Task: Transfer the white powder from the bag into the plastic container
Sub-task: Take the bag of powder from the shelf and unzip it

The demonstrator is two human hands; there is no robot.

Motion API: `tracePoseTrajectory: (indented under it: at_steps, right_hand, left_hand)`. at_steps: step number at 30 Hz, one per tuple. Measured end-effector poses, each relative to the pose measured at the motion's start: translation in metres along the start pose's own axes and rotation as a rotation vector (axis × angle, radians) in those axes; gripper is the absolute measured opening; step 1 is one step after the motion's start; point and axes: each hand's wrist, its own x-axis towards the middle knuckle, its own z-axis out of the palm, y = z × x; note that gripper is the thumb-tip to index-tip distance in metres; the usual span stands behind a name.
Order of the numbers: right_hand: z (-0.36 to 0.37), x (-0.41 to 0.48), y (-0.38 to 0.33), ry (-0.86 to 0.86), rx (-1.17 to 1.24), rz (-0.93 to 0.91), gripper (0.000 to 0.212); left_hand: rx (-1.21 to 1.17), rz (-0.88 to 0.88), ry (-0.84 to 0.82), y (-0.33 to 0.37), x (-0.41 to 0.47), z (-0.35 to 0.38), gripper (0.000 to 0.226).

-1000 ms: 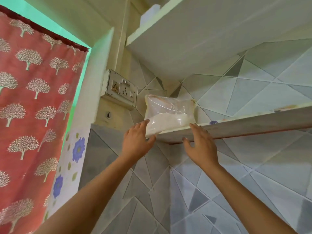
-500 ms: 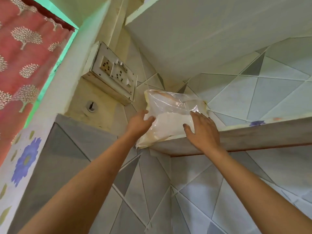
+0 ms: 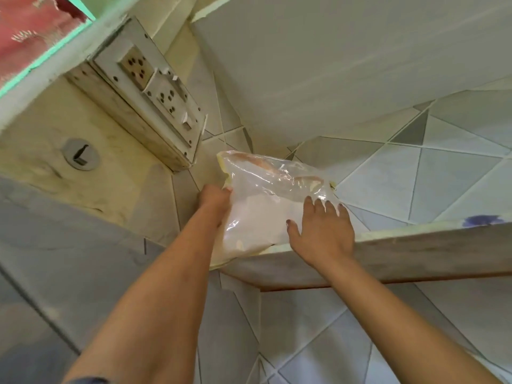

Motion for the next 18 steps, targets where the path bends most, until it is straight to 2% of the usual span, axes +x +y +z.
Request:
tracePoseTrajectory:
  at_steps: [4,12,14,17,18]
  right_hand:
    - [-0.004,-0.002,0.000,-0.009,0.017,-0.030,0.065]
    - [-0.029,-0.021,0.003,0.018,0.550,-0.074,0.058]
    - [-0.042,-0.036,-0.001,0.097,0.750,0.027,0.049]
    - [-0.054,-0.069,-0.017,0.365,1.052,0.369,0.041]
    - [-0.053,-0.079,-0.023,0.358,1.156,0.492,0.041]
  left_hand:
    - [-0.008,0.084,0.123,0.011,-0.013,-0.001,0.037]
    - [0.001,0.102,0.258,0.061,-0.070,-0.019,0.036]
    - [-0.005,0.128,0.288,0.077,-0.083,-0.026,0.036]
    - [0.020,0.154,0.335,0.101,-0.106,-0.042,0.036]
    - [0.009,0.166,0.349,0.109,-0.113,-0.048,0.035]
